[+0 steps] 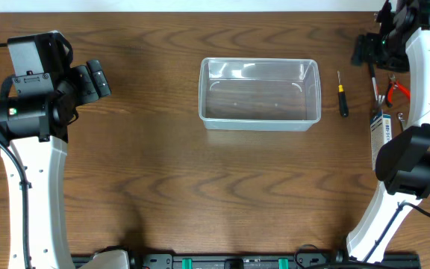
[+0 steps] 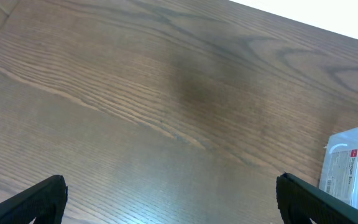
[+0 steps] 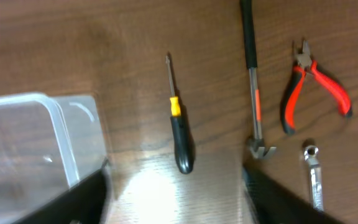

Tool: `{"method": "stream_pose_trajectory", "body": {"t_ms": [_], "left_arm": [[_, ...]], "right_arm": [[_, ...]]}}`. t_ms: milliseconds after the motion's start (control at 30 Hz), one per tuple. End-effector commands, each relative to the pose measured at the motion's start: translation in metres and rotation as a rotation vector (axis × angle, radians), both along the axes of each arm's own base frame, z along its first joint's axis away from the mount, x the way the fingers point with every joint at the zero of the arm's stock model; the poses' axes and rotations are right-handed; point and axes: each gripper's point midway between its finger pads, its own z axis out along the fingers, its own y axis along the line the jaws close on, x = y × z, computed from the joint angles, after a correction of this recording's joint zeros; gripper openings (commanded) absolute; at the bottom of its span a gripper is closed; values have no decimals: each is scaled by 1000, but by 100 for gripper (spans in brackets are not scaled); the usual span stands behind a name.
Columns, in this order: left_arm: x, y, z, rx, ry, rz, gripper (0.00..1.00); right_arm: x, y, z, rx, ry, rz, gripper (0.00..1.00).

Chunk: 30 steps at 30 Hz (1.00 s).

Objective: Pack container
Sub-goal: 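Lower the right gripper and grasp the yellow-handled screwdriver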

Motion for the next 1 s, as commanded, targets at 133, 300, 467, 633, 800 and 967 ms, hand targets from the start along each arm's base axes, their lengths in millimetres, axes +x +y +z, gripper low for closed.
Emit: {"method": "stream_pose_trajectory", "body": {"t_ms": [133, 300, 467, 633, 800, 967], "left_arm": [[1, 3, 5, 22, -8, 2, 98], [1, 3, 5, 22, -8, 2, 98], [1, 3, 5, 22, -8, 2, 98], [1, 3, 5, 22, -8, 2, 98], [1, 3, 5, 22, -8, 2, 98], [1, 3, 5, 22, -8, 2, 98]], "right_arm": [[4, 0, -5, -14, -11, 25, 46], [-1, -1, -31, -30, 31, 45, 45], [-10, 2, -67, -33, 83, 92, 37], [-22, 2, -101, -38, 127, 112, 34], [-34, 4, -129, -40, 159, 143, 37], [-42, 6, -146, -45, 177, 189, 39]]}}
